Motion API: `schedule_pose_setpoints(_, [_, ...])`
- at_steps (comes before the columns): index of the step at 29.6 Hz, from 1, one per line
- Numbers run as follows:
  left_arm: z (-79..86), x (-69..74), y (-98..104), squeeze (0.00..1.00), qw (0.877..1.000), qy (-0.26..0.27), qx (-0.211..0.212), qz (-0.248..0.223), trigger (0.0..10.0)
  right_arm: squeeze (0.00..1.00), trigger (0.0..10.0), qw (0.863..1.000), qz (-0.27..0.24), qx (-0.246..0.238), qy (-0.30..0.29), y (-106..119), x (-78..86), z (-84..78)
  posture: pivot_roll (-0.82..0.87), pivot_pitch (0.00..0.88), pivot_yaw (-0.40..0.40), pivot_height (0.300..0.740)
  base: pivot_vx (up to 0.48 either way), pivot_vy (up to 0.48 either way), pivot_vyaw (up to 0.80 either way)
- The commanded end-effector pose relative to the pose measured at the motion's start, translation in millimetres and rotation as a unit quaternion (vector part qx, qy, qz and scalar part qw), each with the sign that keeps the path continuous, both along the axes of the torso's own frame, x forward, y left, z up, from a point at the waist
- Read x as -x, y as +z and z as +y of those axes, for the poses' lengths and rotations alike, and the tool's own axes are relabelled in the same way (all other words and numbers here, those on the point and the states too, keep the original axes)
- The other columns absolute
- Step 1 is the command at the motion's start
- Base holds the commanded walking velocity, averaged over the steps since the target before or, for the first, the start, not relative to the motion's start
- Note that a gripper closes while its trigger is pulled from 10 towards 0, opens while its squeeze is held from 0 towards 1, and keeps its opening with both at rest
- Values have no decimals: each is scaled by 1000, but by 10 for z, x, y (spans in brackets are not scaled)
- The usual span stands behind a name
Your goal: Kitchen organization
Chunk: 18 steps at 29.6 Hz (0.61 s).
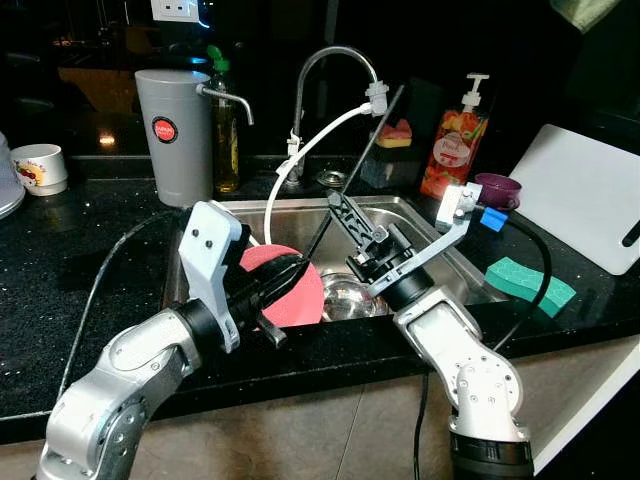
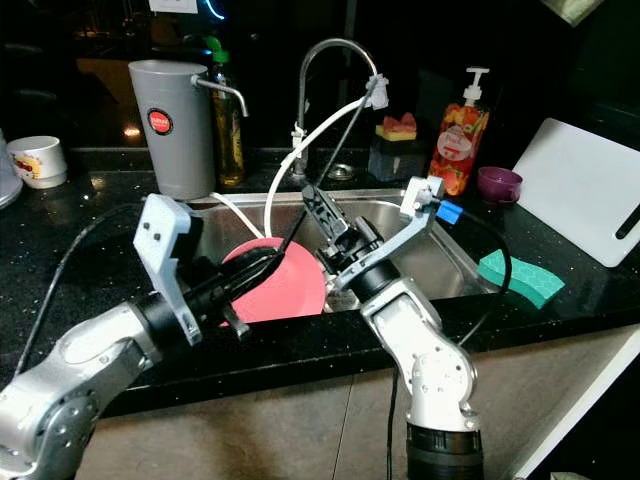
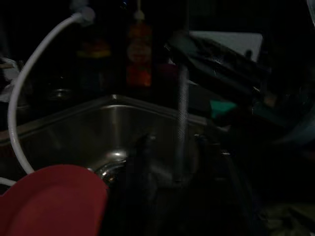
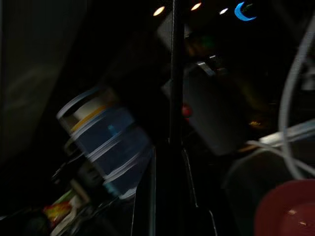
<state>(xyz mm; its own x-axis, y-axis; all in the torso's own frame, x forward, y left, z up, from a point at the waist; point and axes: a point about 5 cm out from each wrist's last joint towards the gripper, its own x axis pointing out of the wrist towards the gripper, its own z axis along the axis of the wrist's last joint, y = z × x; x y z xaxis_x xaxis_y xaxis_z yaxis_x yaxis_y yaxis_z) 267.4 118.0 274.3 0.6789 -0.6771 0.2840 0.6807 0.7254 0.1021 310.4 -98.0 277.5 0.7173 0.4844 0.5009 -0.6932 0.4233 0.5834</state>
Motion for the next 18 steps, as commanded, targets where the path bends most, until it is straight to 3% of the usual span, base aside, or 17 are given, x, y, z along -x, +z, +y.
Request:
schedule_pose_setpoints(1, [-1, -59, 42, 1000, 1000, 27, 14, -6, 10000, 0, 0, 1000, 11, 4, -12, -53, -23, -33, 125, 65, -106, 740, 0, 0, 0])
schedule_pose_setpoints(2, [22, -76, 77, 914, 999, 38, 30, -7, 10000, 0, 1765, 1000, 14, 10, -18, -71, -40, -37, 124, 66, -106, 740, 0, 0, 0])
schedule_pose_setpoints(4, [39, -84, 100, 914, 998, 44, 42, -7, 10000, 0, 1765, 1000, 17, 15, -22, -83, -52, -40, 124, 66, -106, 740, 0, 0, 0])
schedule_pose_setpoints(5, [57, -64, 141, 0, 997, 29, 74, -4, 10000, 0, 10000, 999, 26, 25, -40, -125, -102, -71, 124, 67, -105, 740, 0, 0, 0])
schedule_pose_setpoints(7, [79, 2, 211, 0, 991, -9, 136, 1, 10000, 0, 10000, 992, 46, 61, -99, -226, -229, -160, 127, 66, -105, 740, 0, 0, 0])
schedule_pose_setpoints(10, [85, 23, 228, 0, 988, -19, 155, 2, 10000, 0, 10000, 988, 52, 78, -121, -259, -271, -189, 127, 66, -105, 740, 0, 0, 0])
schedule_pose_setpoints(13, [112, 4, 161, 0, 980, -5, 198, 29, 10000, 0, 10000, 953, 73, 172, -238, -379, -532, -260, 132, 61, -106, 740, 0, 0, 0])
schedule_pose_setpoints(15, [113, -5, 137, 0, 979, 1, 201, 36, 10000, 0, 10000, 946, 73, 187, -255, -395, -582, -258, 132, 61, -106, 740, 0, 0, 0])
schedule_pose_setpoints(16, [101, -29, 89, 0, 978, 11, 204, 49, 10000, 486, 10000, 933, 66, 222, -274, -420, -661, -198, 136, 56, -108, 740, 0, 0, 0])
schedule_pose_setpoints(17, [91, -37, 70, 0, 977, 13, 206, 54, 10000, 1000, 10000, 932, 58, 233, -272, -436, -681, -157, 137, 55, -108, 740, 0, 0, 0])
schedule_pose_setpoints(18, [87, -40, 61, 0, 976, 13, 208, 58, 10000, 1000, 10000, 931, 52, 240, -270, -448, -697, -128, 137, 55, -108, 740, 0, 0, 0])
